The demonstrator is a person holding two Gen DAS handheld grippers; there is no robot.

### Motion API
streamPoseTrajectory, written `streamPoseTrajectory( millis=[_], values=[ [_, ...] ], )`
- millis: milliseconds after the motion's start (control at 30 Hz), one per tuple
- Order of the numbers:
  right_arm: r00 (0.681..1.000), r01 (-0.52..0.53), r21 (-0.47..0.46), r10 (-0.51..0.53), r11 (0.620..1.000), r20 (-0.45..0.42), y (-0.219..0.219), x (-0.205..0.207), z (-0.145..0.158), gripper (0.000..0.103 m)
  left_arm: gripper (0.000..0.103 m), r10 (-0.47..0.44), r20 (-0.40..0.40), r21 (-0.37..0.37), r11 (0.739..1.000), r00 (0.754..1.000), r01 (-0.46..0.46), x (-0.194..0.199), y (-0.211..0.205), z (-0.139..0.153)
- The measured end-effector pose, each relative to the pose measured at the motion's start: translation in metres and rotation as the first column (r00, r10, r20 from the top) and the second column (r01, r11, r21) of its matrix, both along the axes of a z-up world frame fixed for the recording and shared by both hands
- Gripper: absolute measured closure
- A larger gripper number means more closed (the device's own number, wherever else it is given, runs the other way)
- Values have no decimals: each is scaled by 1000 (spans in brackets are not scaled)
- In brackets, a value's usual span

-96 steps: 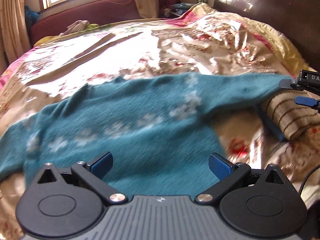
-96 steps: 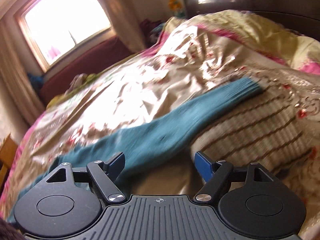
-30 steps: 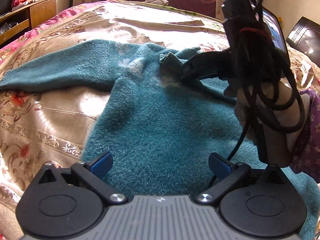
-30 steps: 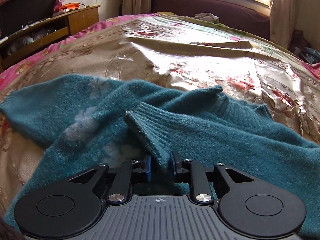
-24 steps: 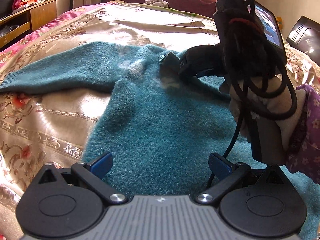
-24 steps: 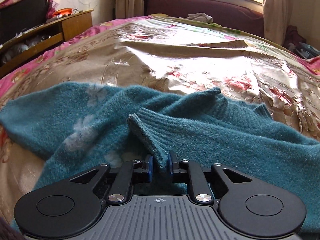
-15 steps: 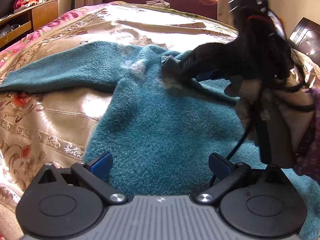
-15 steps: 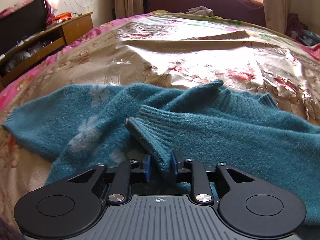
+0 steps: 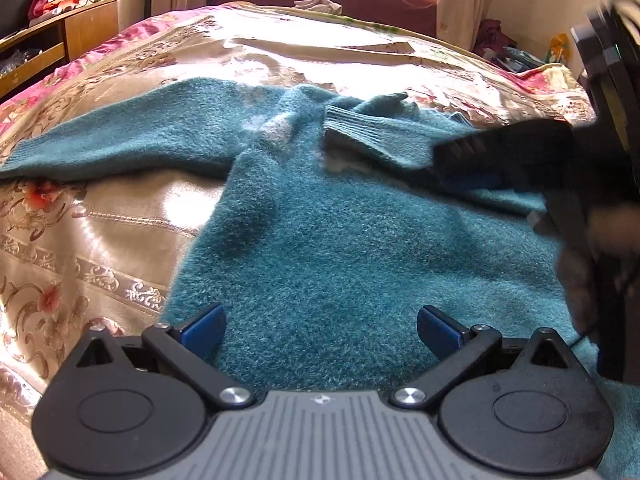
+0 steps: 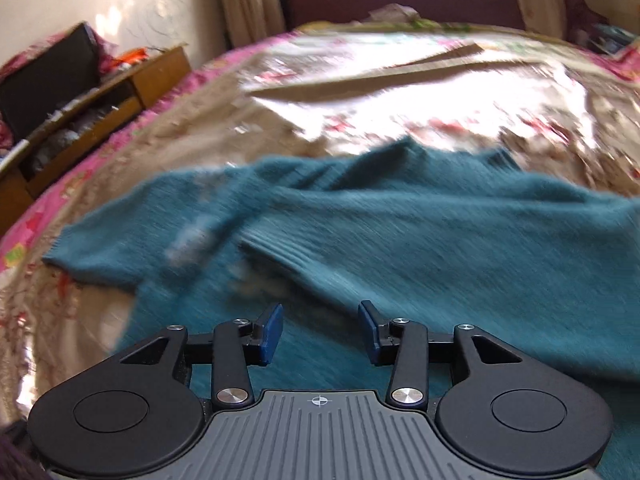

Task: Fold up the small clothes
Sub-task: 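Open the right tool to release the sleeve while the left tool grasps the other sleeve cuff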

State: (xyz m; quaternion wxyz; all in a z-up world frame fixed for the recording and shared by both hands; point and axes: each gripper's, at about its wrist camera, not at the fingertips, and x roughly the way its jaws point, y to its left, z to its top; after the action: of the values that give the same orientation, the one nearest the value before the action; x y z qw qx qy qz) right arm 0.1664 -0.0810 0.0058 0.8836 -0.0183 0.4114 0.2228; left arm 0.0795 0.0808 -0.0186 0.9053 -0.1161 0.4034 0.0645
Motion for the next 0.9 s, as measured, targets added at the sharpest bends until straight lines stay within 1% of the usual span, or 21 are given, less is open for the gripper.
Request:
streamPoseTrajectory(
  millis=[33, 67, 167, 200, 233, 333, 400, 433, 500, 567, 600, 667, 800, 867, 900],
  values=[
    [1000, 21, -6, -21, 1000, -15, -7, -1, -3, 62, 0, 5, 1, -2, 1000, 1000, -5, 0, 2, 2],
    [999, 31, 12, -31, 999, -24, -19, -9, -6, 62, 0, 15, 4, -5, 1000, 1000, -15, -1, 4, 4],
    [1000, 24, 19, -24, 1000, -7, -31, -25, -5, 62, 0, 61, 36, -10, 998, 997, -61, -4, 19, 15],
    [1000, 24, 19, -24, 1000, -7, -31, -25, -5, 62, 0, 84, 54, -2, 996, 995, -84, -5, 27, 19],
    [1000, 14, 18, -14, 1000, 3, -35, -36, -6, 62, 0, 110, 71, 14, 994, 991, -111, -6, 36, 24],
    [1000, 6, 25, -6, 1000, 5, -38, -47, -9, 62, 0, 203, 107, 77, 974, 973, -211, -7, 72, 35],
    [1000, 6, 38, -6, 999, -1, -38, -52, -11, 62, 0, 276, 106, 80, 955, 955, -284, -5, 102, 37],
    [1000, 8, 44, -8, 999, -4, -38, -54, -11, 62, 1, 318, 106, 60, 944, 942, -326, -5, 120, 37],
    [1000, 9, 57, -9, 998, -12, -37, -56, -12, 62, 5, 405, 99, -6, 914, 909, -406, -4, 157, 32],
    [1000, 9, 61, -8, 998, -19, -35, -58, -13, 62, 14, 475, 94, -66, 880, 875, -470, -4, 192, 26],
    [1000, 7, 59, -6, 998, -20, -34, -59, -13, 62, 16, 505, 87, -87, 863, 859, -498, -2, 207, 21],
    [1000, 6, 56, -5, 998, -21, -32, -59, -13, 61, 22, 548, 80, -121, 835, 833, -537, 0, 232, 14],
    [1000, 11, 45, -10, 999, -29, -24, -58, -17, 56, 29, 616, 69, -202, 779, 785, -593, 9, 269, -3],
    [1000, 12, 35, -11, 999, -26, -21, -59, -18, 55, 33, 642, 69, -263, 750, 763, -607, 13, 283, -12],
    [1000, 12, 32, -12, 999, -25, -20, -59, -18, 55, 34, 655, 70, -297, 734, 753, -611, 14, 288, -17]
  ],
)
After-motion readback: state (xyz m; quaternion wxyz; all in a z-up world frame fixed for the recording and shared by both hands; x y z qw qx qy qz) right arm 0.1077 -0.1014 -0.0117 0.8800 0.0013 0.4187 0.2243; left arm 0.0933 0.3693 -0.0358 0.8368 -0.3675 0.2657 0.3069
